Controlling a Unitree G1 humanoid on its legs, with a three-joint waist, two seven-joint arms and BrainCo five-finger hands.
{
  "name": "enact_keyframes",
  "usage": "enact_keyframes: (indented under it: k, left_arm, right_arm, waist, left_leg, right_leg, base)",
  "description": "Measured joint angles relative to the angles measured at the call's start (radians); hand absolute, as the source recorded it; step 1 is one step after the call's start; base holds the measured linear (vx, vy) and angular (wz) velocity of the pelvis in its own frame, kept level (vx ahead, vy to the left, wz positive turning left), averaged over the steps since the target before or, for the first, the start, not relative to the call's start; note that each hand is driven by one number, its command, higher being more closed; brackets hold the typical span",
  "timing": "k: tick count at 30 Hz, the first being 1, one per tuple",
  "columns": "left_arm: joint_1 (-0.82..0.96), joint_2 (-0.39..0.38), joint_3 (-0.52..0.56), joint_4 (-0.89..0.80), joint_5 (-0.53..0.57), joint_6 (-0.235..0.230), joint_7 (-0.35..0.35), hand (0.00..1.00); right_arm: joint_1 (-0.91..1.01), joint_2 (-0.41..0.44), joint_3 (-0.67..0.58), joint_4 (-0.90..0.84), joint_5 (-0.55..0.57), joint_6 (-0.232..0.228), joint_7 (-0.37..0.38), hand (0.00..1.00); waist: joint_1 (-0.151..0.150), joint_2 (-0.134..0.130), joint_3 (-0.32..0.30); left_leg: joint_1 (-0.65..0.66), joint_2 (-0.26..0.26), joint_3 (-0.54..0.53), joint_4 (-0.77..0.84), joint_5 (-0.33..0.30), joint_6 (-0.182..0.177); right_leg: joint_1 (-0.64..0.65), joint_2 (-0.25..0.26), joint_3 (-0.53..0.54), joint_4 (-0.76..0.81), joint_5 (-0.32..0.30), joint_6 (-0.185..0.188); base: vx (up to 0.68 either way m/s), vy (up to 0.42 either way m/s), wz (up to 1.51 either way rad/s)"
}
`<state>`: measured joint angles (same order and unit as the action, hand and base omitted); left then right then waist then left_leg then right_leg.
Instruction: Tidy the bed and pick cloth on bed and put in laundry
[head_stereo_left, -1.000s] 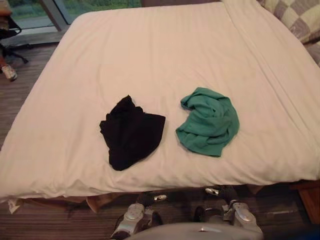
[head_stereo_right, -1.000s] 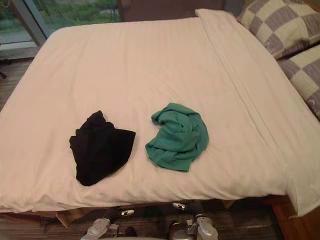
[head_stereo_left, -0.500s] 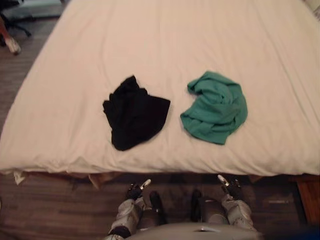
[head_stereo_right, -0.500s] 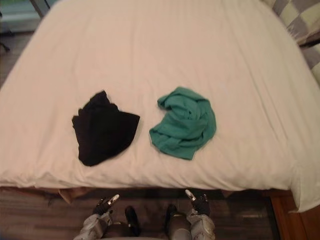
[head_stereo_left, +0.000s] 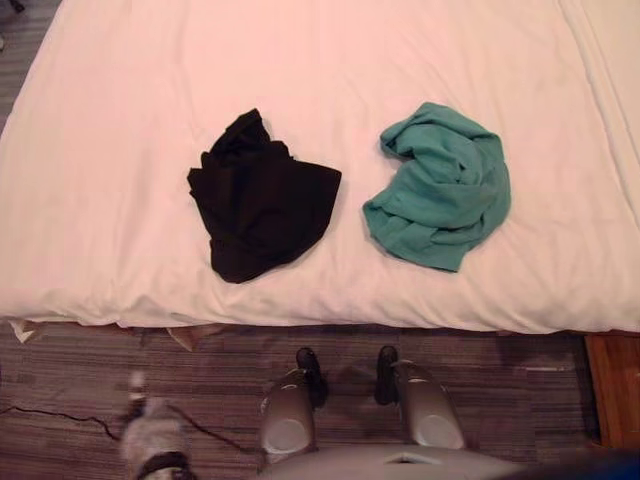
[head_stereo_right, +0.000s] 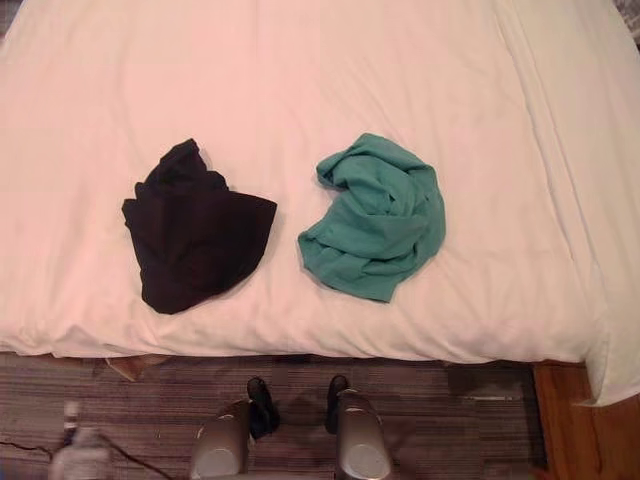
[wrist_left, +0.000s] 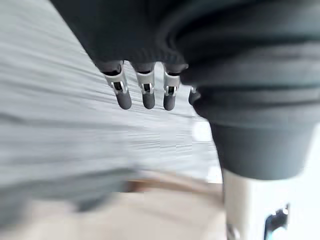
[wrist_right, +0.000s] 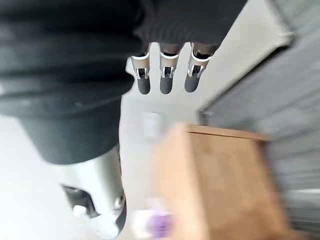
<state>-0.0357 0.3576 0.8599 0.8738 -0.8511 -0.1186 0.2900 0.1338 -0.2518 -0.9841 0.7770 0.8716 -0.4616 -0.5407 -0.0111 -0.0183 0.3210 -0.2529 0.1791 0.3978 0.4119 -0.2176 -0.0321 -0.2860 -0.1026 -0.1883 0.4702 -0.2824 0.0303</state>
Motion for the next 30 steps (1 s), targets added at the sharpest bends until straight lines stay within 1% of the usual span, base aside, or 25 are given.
enact_keyframes:
  k: [1, 2, 3, 5, 6, 7, 8, 9, 10, 11, 12, 13, 14, 15, 17, 18, 19, 20, 22, 23, 24, 25, 27, 28, 30]
  left_arm:
    - [-0.003, 0.028, 0.012, -0.013, 0.000, -0.010, 0.000, 0.00]
    - [-0.013, 0.079, 0.018, -0.044, 0.012, -0.033, 0.005, 0.00]
    - [-0.017, 0.099, 0.017, -0.065, 0.035, -0.045, 0.019, 0.00]
    - [-0.020, 0.155, -0.019, -0.208, 0.188, -0.118, 0.092, 0.00]
    - [-0.020, 0.171, -0.043, -0.256, 0.221, -0.135, 0.116, 0.00]
    - [-0.022, 0.206, -0.100, -0.365, 0.280, -0.152, 0.157, 0.00]
    - [-0.024, 0.234, -0.147, -0.498, 0.361, -0.164, 0.196, 0.00]
    - [-0.030, 0.249, -0.167, -0.573, 0.400, -0.165, 0.215, 0.00]
    - [-0.041, 0.273, -0.204, -0.711, 0.498, -0.157, 0.248, 0.00]
    - [-0.044, 0.289, -0.228, -0.800, 0.586, -0.143, 0.266, 0.00]
    - [-0.045, 0.291, -0.247, -0.876, 0.650, -0.130, 0.274, 0.00]
    - [-0.044, 0.281, -0.292, -0.955, 0.717, -0.123, 0.285, 0.00]
    - [-0.054, 0.277, -0.352, -0.991, 0.808, -0.126, 0.319, 0.00]
    - [-0.061, 0.276, -0.377, -0.998, 0.837, -0.125, 0.314, 0.00]
    - [-0.115, 0.280, -0.420, -0.979, 0.873, -0.099, 0.251, 0.00]
    - [-0.134, 0.283, -0.426, -0.968, 0.874, -0.094, 0.234, 0.00]
    - [-0.166, 0.285, -0.433, -0.951, 0.874, -0.086, 0.188, 0.00]
    - [-0.185, 0.291, -0.444, -0.935, 0.876, -0.086, 0.141, 0.00]
    - [-0.192, 0.310, -0.472, -0.920, 0.891, -0.087, 0.092, 0.00]
    - [-0.200, 0.323, -0.503, -0.907, 0.920, -0.091, 0.061, 0.00]
    - [-0.216, 0.325, -0.536, -0.876, 0.957, -0.099, 0.037, 0.00]
    - [-0.223, 0.325, -0.554, -0.854, 0.965, -0.102, 0.028, 0.00]
    - [-0.228, 0.325, -0.630, -0.767, 0.991, -0.102, -0.006, 0.00]
    - [-0.230, 0.325, -0.649, -0.746, 1.004, -0.101, -0.009, 0.00]
    - [-0.265, 0.324, -0.713, -0.677, 1.027, -0.082, -0.021, 0.00]
  right_arm:
    - [0.000, -0.017, -0.010, -0.014, -0.028, -0.007, -0.014, 0.00]
    - [0.000, -0.052, -0.028, -0.047, -0.085, -0.021, -0.036, 0.00]
    - [-0.001, -0.069, -0.028, -0.071, -0.114, -0.026, -0.050, 0.00]
    - [-0.001, -0.125, 0.006, -0.243, -0.227, -0.043, -0.096, 0.00]
    - [0.000, -0.142, 0.028, -0.296, -0.252, -0.043, -0.105, 0.00]
    - [0.016, -0.178, 0.076, -0.421, -0.298, -0.041, -0.126, 0.00]
    - [0.043, -0.211, 0.116, -0.551, -0.363, -0.025, -0.135, 0.00]
    - [0.057, -0.226, 0.134, -0.622, -0.390, -0.016, -0.137, 0.00]
    - [0.076, -0.243, 0.156, -0.749, -0.438, 0.011, -0.129, 0.00]
    - [0.079, -0.244, 0.176, -0.828, -0.473, 0.033, -0.119, 0.00]
    - [0.080, -0.237, 0.206, -0.889, -0.506, 0.058, -0.112, 0.00]
    - [0.084, -0.219, 0.265, -0.953, -0.556, 0.105, -0.101, 0.00]
    - [0.085, -0.204, 0.327, -0.989, -0.603, 0.178, -0.091, 0.00]
    - [0.083, -0.196, 0.351, -0.992, -0.624, 0.203, -0.077, 0.00]
    - [0.048, -0.191, 0.391, -0.976, -0.673, 0.295, -0.005, 0.00]
    - [0.040, -0.191, 0.400, -0.973, -0.678, 0.311, 0.012, 0.00]
    - [0.035, -0.191, 0.432, -0.974, -0.690, 0.335, 0.047, 0.00]
    - [0.037, -0.187, 0.475, -0.975, -0.716, 0.337, 0.079, 0.00]
    - [0.038, -0.178, 0.531, -0.981, -0.745, 0.336, 0.108, 0.00]
    - [0.037, -0.158, 0.562, -0.989, -0.766, 0.334, 0.124, 0.00]
    - [0.036, -0.136, 0.593, -0.991, -0.787, 0.333, 0.138, 0.00]
    - [0.034, -0.131, 0.610, -0.994, -0.790, 0.333, 0.144, 0.00]
    - [0.020, -0.110, 0.669, -0.998, -0.827, 0.323, 0.151, 0.00]
    - [0.013, -0.110, 0.687, -0.998, -0.828, 0.323, 0.150, 0.00]
    - [-0.013, -0.110, 0.724, -0.999, -0.830, 0.322, 0.148, 0.00]
  waist:
    - [0.000, -0.001, 0.000]
    - [0.002, -0.002, 0.001]
    - [0.003, -0.006, 0.003]
    - [0.006, -0.015, 0.008]
    - [0.006, -0.017, 0.009]
    - [0.007, -0.019, 0.010]
    - [0.011, -0.021, 0.010]
    - [0.016, -0.023, 0.010]
    - [0.023, -0.025, 0.010]
    - [0.026, -0.029, 0.009]
    - [0.026, -0.032, 0.008]
    - [0.026, -0.033, 0.008]
    - [0.025, -0.033, 0.008]
    - [0.026, -0.033, 0.008]
    - [0.026, -0.036, 0.009]
    - [0.025, -0.037, 0.009]
    - [0.020, -0.038, 0.008]
    - [0.014, -0.038, 0.007]
    - [0.007, -0.039, -0.005]
    - [-0.003, -0.038, -0.007]
    - [-0.003, -0.039, -0.007]
    - [-0.005, -0.039, -0.007]
    - [-0.015, -0.039, -0.007]
    - [-0.015, -0.039, -0.007]
    - [-0.017, -0.039, -0.007]
  left_leg:
    - [-0.004, 0.003, -0.002, 0.011, -0.005, 0.003]
    - [-0.011, 0.006, -0.006, 0.030, -0.016, 0.007]
    - [-0.011, 0.006, -0.006, 0.036, -0.021, 0.010]
    - [-0.013, 0.012, -0.006, 0.062, -0.040, 0.015]
    - [-0.014, 0.015, -0.006, 0.067, -0.045, 0.014]
    - [-0.030, 0.017, -0.013, 0.080, -0.051, 0.016]
    - [-0.049, 0.020, -0.018, 0.090, -0.053, 0.017]
    - [-0.057, 0.020, -0.018, 0.093, -0.053, 0.018]
    - [-0.067, 0.022, -0.018, 0.097, -0.053, 0.018]
    - [-0.066, 0.021, -0.018, 0.097, -0.053, 0.018]
    - [-0.062, 0.021, -0.018, 0.094, -0.053, 0.017]
    - [-0.060, 0.020, -0.016, 0.090, -0.053, 0.017]
    - [-0.059, 0.022, -0.014, 0.089, -0.053, 0.017]
    - [-0.055, 0.021, -0.013, 0.090, -0.053, 0.017]
    - [-0.009, 0.020, 0.014, 0.078, -0.052, 0.017]
    - [0.008, 0.022, 0.022, 0.077, -0.052, 0.017]
    - [0.046, 0.026, 0.036, 0.077, -0.052, 0.017]
    - [0.078, 0.032, 0.041, 0.072, -0.052, 0.017]
    - [0.102, 0.040, 0.063, 0.047, -0.052, 0.016]
    - [0.107, 0.045, 0.067, 0.035, -0.049, 0.011]
    - [0.115, 0.051, 0.086, 0.020, -0.046, 0.006]
    - [0.117, 0.052, 0.089, 0.016, -0.044, 0.004]
    - [0.122, 0.054, 0.105, 0.009, -0.044, 0.004]
    - [0.122, 0.057, 0.113, 0.010, -0.044, 0.004]
    - [0.105, 0.064, 0.119, 0.013, -0.044, 0.004]
  right_leg:
    - [0.000, 0.000, 0.000, 0.004, -0.002, 0.002]
    - [0.001, -0.002, -0.002, 0.009, -0.004, 0.004]
    - [0.002, -0.003, -0.001, 0.012, -0.004, 0.004]
    - [0.008, -0.004, 0.002, 0.017, -0.005, 0.006]
    - [0.009, -0.004, 0.004, 0.016, -0.006, 0.006]
    - [0.004, -0.005, 0.005, 0.016, -0.006, 0.005]
    - [-0.009, -0.004, 0.005, 0.018, -0.006, 0.005]
    - [-0.016, -0.003, 0.005, 0.019, -0.006, 0.005]
    - [-0.023, -0.003, 0.005, 0.020, -0.006, 0.005]
    - [-0.022, -0.003, 0.006, 0.020, -0.006, 0.005]
    - [-0.020, -0.003, 0.009, 0.021, -0.006, 0.005]
    - [-0.019, -0.002, 0.014, 0.019, -0.006, 0.005]
    - [-0.019, 0.001, 0.014, 0.014, -0.005, 0.004]
    - [-0.019, 0.002, 0.017, 0.013, -0.004, 0.004]
    - [0.002, 0.009, 0.060, 0.017, -0.003, 0.004]
    - [0.015, 0.013, 0.073, 0.017, -0.003, 0.004]
    - [0.043, 0.021, 0.100, 0.018, 0.000, 0.001]
    - [0.064, 0.033, 0.125, 0.017, 0.011, -0.004]
    - [0.066, 0.048, 0.152, 0.011, 0.029, -0.001]
    - [0.066, 0.058, 0.160, -0.003, 0.043, 0.001]
    - [0.064, 0.069, 0.177, -0.017, 0.057, 0.005]
    - [0.064, 0.071, 0.181, -0.021, 0.060, 0.009]
    - [0.062, 0.076, 0.199, -0.031, 0.068, 0.015]
    - [0.059, 0.078, 0.203, -0.033, 0.072, 0.014]
    - [0.040, 0.083, 0.203, -0.035, 0.086, 0.015]
  base:
    - [0.07, 0.074, 0.09]
    - [0.03, 0.036, 0.08]
    - [0.04, 0.053, 0.05]
    - [0.00, 0.071, -0.01]
    - [-0.03, 0.078, 0.03]
    - [-0.04, 0.052, 0.10]
    - [-0.04, 0.045, 0.11]
    - [-0.03, 0.023, 0.07]
    - [0.00, 0.000, 0.00]
    - [0.00, 0.000, 0.00]
    - [0.00, 0.000, 0.00]
    - [0.04, -0.011, -0.03]
    - [0.05, -0.014, -0.03]
    - [0.07, -0.014, -0.12]
    - [0.09, -0.003, -0.24]
    - [0.08, 0.003, -0.32]
    - [0.06, -0.007, -0.37]
    - [0.06, -0.018, -0.45]
    - [0.03, -0.023, -0.36]
    - [0.03, -0.024, -0.35]
    - [0.04, -0.025, -0.31]
    - [0.01, -0.026, -0.28]
    - [0.01, -0.027, -0.19]
    - [0.00, -0.010, -0.23]
    - [-0.03, -0.008, -0.10]
